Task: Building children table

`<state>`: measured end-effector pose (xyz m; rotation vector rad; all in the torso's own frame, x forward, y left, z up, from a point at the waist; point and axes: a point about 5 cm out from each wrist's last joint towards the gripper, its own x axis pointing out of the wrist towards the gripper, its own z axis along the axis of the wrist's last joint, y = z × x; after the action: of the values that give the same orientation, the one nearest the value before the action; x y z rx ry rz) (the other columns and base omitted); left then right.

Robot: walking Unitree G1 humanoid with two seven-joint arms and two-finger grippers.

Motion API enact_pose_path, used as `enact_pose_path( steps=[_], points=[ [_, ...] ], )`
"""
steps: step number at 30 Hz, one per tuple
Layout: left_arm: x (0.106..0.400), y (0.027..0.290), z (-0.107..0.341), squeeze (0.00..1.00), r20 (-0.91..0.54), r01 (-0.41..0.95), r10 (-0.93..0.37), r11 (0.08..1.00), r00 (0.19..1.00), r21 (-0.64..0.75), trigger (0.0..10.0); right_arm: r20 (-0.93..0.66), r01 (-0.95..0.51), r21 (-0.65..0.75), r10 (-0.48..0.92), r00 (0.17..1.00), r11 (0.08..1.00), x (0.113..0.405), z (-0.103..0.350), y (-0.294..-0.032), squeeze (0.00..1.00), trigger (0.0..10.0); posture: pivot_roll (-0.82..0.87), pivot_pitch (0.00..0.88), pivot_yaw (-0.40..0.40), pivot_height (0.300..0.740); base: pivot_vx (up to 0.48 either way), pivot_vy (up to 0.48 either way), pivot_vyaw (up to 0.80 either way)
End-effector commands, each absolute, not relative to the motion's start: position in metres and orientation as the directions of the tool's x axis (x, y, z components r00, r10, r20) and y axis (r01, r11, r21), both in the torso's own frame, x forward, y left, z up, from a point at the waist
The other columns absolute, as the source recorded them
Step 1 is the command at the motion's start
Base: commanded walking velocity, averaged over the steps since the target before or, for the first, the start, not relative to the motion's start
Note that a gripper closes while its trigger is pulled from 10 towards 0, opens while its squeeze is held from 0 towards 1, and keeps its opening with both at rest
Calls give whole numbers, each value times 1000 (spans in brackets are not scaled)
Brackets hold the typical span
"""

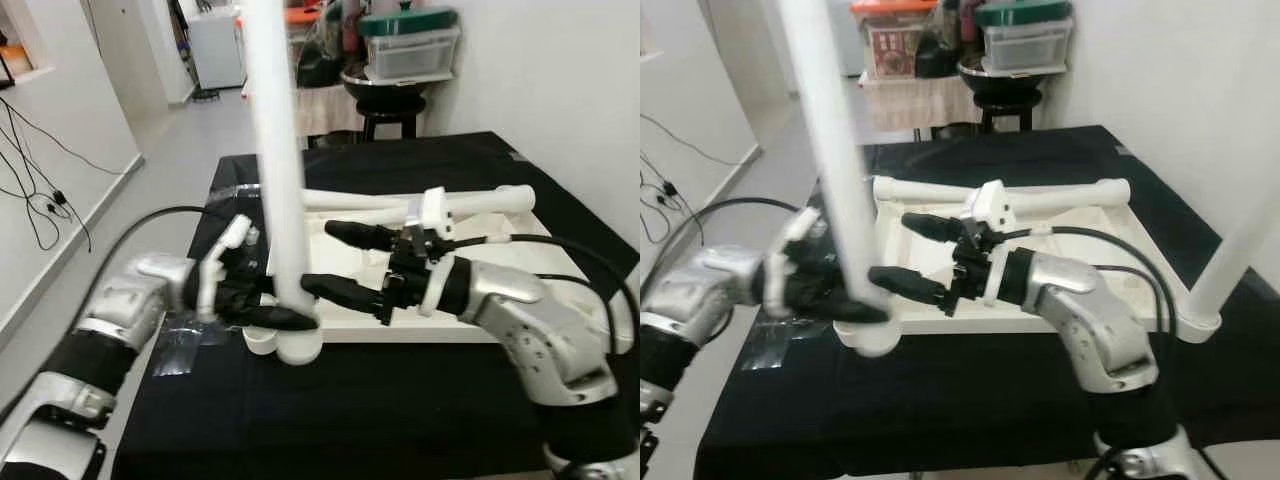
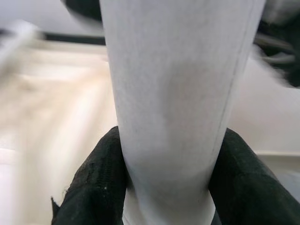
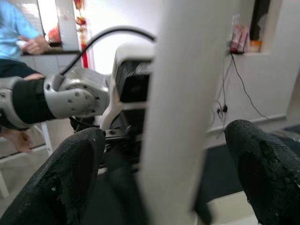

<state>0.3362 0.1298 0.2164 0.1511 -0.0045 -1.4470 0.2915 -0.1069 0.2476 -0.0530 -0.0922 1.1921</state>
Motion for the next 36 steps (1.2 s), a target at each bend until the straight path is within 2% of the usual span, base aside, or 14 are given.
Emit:
enact_pose_path(
  steps=[1,3,4,6,11,13,15,18,19,21,23,29,35,36],
  points=[
    [345,136,230,0,-47,961,-975,206,218,186,0,41,-907,-98,912,408,411,298,248,-105,0,10000,-24,0,47,740,0,0,0],
    [361,137,242,0,36,914,-939,342,343,220,0,37,-856,-79,859,510,512,312,246,-109,0,10000,-21,0,50,740,0,0,0],
    [361,137,242,0,36,914,-939,342,343,220,0,37,-856,-79,859,510,512,312,246,-109,0,10000,-21,0,50,740,0,0,0],
    [374,140,247,0,82,877,-900,435,428,205,0,33,-814,-56,816,577,578,321,243,-113,0,10000,-25,0,54,740,0,0,0],
    [377,138,247,0,93,873,-894,447,438,194,0,33,-809,-48,810,585,586,322,242,-114,0,10000,-27,0,55,740,0,0,0],
    [377,133,245,0,99,884,-903,429,418,185,0,33,-813,-47,814,580,581,320,241,-114,0,10000,-28,0,56,740,0,0,0],
    [370,121,240,0,107,933,-946,321,307,160,0,47,-837,-51,839,543,544,315,242,-114,0,10000,-28,0,57,740,0,0,0],
    [352,111,229,0,70,989,-994,90,83,117,118,92,-891,-74,893,441,447,303,251,-117,0,10000,-27,0,57,740,0,0,0],
    [352,111,229,0,70,989,-994,90,83,117,118,92,-891,-74,893,441,447,303,251,-117,0,10000,-27,0,57,740,0,0,0],
    [341,108,224,0,38,995,-999,-5,-9,100,706,100,-916,-89,919,382,391,296,255,-120,0,10000,-25,0,56,740,0,0,0],
    [332,107,218,0,10,993,-997,-76,-78,89,784,92,-938,-102,942,322,330,289,256,-122,0,10000,-24,0,54,740,0,0,0],
    [322,104,209,0,-22,988,-994,-112,-110,109,1137,80,-955,-99,959,272,280,282,254,-120,0,10000,-24,0,52,740,0,0,0],
    [319,100,209,0,-25,983,-994,-111,-109,148,1098,62,-957,-86,960,272,276,282,250,-115,0,10000,-23,0,49,740,0,0,0],
    [318,97,211,0,-22,978,-993,-120,-118,168,1451,47,-955,-77,958,284,286,284,247,-112,0,10000,-23,0,48,740,0,0,0]
  ],
)
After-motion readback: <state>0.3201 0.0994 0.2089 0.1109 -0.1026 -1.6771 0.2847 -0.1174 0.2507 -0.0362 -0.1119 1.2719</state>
